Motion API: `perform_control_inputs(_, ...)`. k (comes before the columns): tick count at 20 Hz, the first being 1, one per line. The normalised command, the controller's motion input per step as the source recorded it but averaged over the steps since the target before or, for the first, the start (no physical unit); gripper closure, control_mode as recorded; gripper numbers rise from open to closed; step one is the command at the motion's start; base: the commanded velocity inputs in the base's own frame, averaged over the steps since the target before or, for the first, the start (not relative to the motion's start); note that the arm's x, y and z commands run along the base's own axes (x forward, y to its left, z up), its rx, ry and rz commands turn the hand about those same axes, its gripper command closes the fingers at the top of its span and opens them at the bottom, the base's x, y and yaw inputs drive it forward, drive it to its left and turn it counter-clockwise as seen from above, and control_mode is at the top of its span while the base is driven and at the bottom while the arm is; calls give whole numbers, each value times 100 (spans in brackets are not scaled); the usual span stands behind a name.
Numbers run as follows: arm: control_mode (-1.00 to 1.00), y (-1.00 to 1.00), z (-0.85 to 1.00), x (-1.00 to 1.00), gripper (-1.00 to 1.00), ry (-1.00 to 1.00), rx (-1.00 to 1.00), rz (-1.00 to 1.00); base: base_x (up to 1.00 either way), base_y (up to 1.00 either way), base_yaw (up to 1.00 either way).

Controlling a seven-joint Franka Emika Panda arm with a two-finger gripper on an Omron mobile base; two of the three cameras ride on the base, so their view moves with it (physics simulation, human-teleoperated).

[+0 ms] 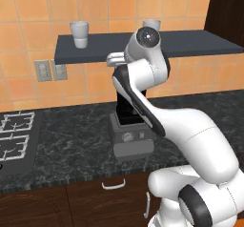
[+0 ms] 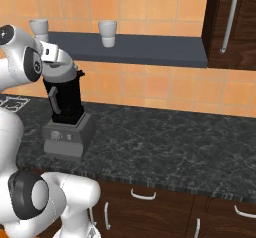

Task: Close the lid blender by securely placing the lid on top.

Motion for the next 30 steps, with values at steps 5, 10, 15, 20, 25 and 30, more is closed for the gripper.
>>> perform_control_inputs(5, -100, 0, 15, 35, 100, 1, 0, 1, 0, 0, 0)
perform_control_inputs(10, -100, 0, 10, -3, 100, 1, 0, 0, 0, 0, 0)
perform_control_inputs(15, -100, 0, -20, -20, 100, 0, 0, 0, 0, 0, 0)
perform_control_inputs(20, -100, 1, 28, 22, 100, 0, 0, 0, 0, 0, 0)
perform_control_inputs(25, -100, 1, 47, 4, 100, 3, 0, 0, 0, 0, 0)
perform_control_inputs(30, -100, 0, 29, -21, 100, 6, 0, 0, 0, 0, 0)
